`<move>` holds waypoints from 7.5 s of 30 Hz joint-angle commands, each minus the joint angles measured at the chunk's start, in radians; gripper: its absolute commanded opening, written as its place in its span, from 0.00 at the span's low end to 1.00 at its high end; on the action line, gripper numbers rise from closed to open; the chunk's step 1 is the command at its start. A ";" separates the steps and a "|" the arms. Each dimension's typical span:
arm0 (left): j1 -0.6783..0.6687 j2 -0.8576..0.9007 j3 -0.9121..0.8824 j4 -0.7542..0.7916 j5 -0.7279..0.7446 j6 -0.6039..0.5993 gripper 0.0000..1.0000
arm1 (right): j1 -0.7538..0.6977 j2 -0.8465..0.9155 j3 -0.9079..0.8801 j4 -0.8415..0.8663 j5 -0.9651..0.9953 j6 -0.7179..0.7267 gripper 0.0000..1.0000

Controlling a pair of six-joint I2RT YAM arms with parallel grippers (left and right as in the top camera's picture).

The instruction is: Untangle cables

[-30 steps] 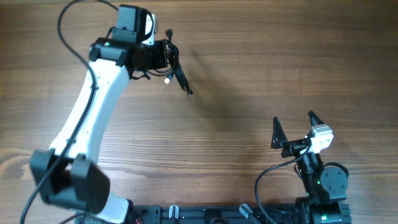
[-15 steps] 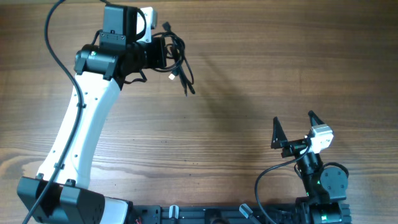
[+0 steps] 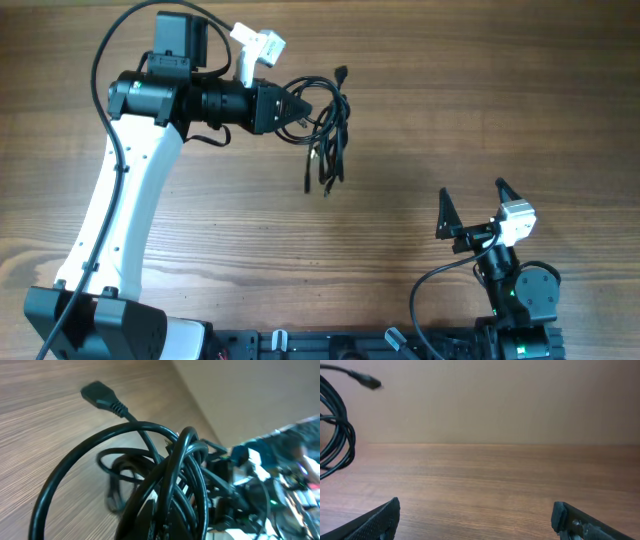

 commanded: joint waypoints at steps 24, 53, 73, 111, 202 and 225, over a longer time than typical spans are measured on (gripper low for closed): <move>0.005 0.067 0.000 -0.021 0.059 0.141 0.04 | -0.004 0.847 0.808 -0.294 -0.816 0.301 1.00; -0.078 0.109 -0.003 -0.128 0.225 0.116 0.04 | 0.118 1.113 0.825 -0.109 -0.933 0.394 0.23; -0.081 0.109 -0.003 -0.166 0.064 0.142 0.04 | 0.117 1.148 0.824 -0.055 -0.868 0.214 0.19; -0.165 0.109 -0.004 -0.176 -0.059 0.048 0.04 | 0.313 1.147 1.127 -0.480 -0.441 -0.127 0.21; -0.067 0.109 -0.103 -0.183 0.264 0.068 0.04 | 0.160 1.325 1.078 -0.668 -0.486 -0.371 0.46; -0.117 0.109 -0.103 -0.202 0.357 0.067 0.04 | 0.161 1.340 1.078 -0.586 -0.564 -0.282 0.35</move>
